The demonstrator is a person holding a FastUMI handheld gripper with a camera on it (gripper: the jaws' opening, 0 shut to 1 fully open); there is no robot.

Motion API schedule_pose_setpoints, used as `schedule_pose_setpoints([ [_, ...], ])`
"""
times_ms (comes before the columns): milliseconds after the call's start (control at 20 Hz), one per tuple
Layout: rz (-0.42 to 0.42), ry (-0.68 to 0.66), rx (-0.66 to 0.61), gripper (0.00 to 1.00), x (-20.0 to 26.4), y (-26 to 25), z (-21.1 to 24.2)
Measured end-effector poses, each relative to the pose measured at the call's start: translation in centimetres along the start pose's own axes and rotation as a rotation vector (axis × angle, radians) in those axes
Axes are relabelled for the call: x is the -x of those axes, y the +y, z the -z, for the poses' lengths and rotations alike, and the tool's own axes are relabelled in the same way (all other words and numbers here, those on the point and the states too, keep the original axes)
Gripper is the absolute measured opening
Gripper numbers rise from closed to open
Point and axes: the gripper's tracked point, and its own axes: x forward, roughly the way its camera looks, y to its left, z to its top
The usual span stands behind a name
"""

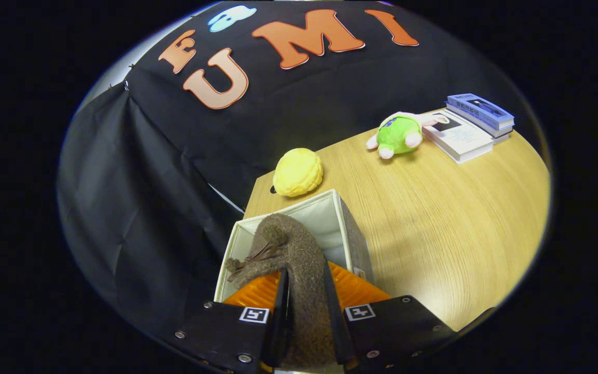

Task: Open the storage box then place both shoes into the box .Put the left shoe in first, then the right shoe, with the right side of both shoes facing outward in a uniform manner.

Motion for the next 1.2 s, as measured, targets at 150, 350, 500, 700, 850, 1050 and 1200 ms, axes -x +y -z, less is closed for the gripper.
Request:
schedule_pose_setpoints([
  [150,-0.034,-0.048,-0.029,0.49,1.5,-0.3,-1.7],
  [350,-0.082,-0.119,0.024,0.56,4.1,-1.1,-3.9],
  [500,-0.109,-0.184,0.087,0.65,6.1,-2.6,-5.2],
  [700,-0.111,-0.355,0.189,0.79,9.2,-4.7,-8.3],
  [850,-0.096,-0.469,0.25,0.83,11.3,-6.8,-10.0],
  [1050,-0.075,-0.63,0.292,0.88,15.6,-9.4,-12.7],
  [1200,-0.049,-0.749,0.299,0.88,19.2,-11.4,-14.8],
])
